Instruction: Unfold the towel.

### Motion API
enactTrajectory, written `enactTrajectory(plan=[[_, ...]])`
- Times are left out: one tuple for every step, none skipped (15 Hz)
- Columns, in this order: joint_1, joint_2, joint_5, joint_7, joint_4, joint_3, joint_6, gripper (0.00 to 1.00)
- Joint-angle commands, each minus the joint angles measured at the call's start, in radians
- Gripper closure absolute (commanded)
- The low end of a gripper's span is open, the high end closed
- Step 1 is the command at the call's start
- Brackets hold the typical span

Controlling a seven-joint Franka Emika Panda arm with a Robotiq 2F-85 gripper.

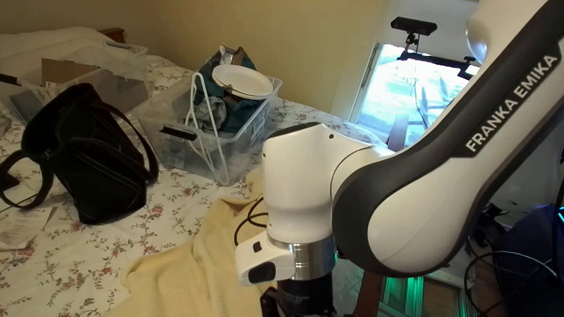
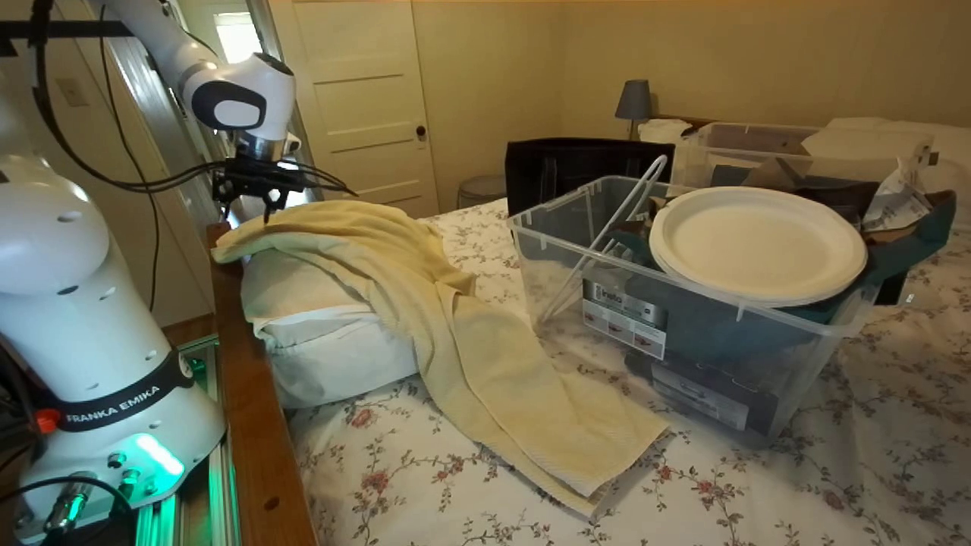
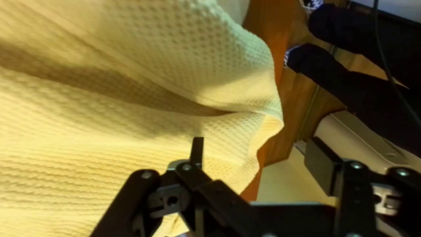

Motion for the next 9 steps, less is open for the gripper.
enactTrajectory(plan=[[0.010,-0.074,-0.264,0.227,0.002,-0.047,-0.004,0.00],[0.013,-0.089,-0.324,0.273,0.003,-0.055,0.011,0.00],[0.033,-0.037,-0.225,0.171,0.008,-0.073,0.005,0.00],[0.039,-0.046,-0.242,0.188,0.010,-0.084,0.005,0.00],[0.045,-0.045,-0.241,0.186,0.010,-0.090,0.005,0.00],[0.048,-0.043,-0.240,0.185,0.010,-0.092,0.005,0.00],[0.049,-0.040,-0.240,0.185,0.010,-0.092,0.005,0.00],[0.050,-0.038,-0.240,0.185,0.010,-0.092,0.004,0.00],[0.029,-0.043,-0.380,0.328,-0.004,-0.097,-0.004,0.00]])
